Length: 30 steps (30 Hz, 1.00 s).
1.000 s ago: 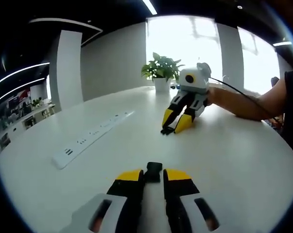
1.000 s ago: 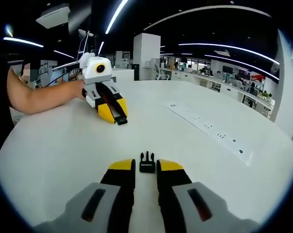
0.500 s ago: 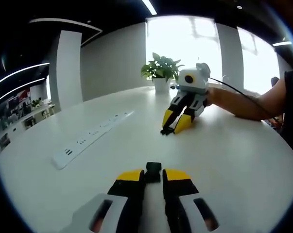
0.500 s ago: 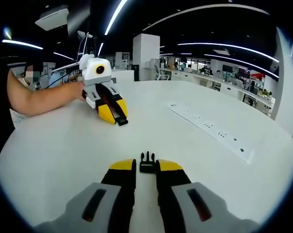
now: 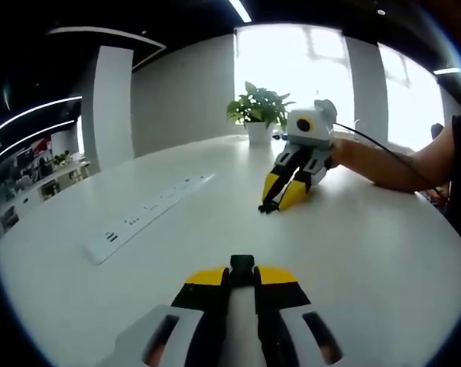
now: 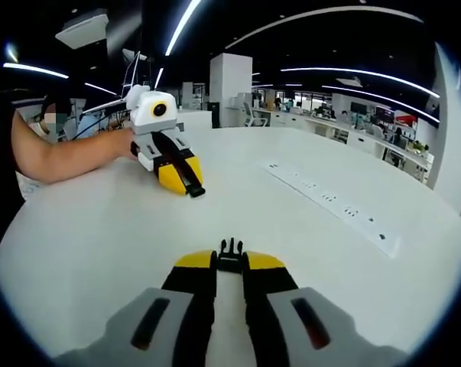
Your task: Snap the two parts of the plastic buckle together until the buckle closes and remains connected.
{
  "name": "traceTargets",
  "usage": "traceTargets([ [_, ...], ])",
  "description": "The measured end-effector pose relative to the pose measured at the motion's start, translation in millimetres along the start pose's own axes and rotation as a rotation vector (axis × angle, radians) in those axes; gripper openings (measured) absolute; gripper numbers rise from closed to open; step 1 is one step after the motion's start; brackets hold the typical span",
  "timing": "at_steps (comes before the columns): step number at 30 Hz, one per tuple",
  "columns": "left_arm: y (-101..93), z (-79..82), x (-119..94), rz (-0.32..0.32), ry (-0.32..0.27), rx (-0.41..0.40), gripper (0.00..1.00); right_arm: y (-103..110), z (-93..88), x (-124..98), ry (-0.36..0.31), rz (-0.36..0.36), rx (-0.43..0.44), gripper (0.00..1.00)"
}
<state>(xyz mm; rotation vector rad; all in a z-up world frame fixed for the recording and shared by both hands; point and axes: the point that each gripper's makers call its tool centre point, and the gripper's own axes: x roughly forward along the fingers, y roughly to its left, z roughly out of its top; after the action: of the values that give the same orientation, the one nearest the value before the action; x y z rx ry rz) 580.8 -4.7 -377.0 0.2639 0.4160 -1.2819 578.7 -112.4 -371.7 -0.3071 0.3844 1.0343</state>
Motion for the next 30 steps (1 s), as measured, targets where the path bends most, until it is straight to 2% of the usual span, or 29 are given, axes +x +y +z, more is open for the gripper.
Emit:
traceTargets([
  [15,9.0,1.4,3,0.061,0.003,-0.034,0.12,1,0.3,1,0.0,-0.008,-0.007,0.12],
  [30,9.3,1.2,3,0.071,0.001,-0.043,0.11,0,0.5,2,0.014,-0.025,0.007,0.12],
])
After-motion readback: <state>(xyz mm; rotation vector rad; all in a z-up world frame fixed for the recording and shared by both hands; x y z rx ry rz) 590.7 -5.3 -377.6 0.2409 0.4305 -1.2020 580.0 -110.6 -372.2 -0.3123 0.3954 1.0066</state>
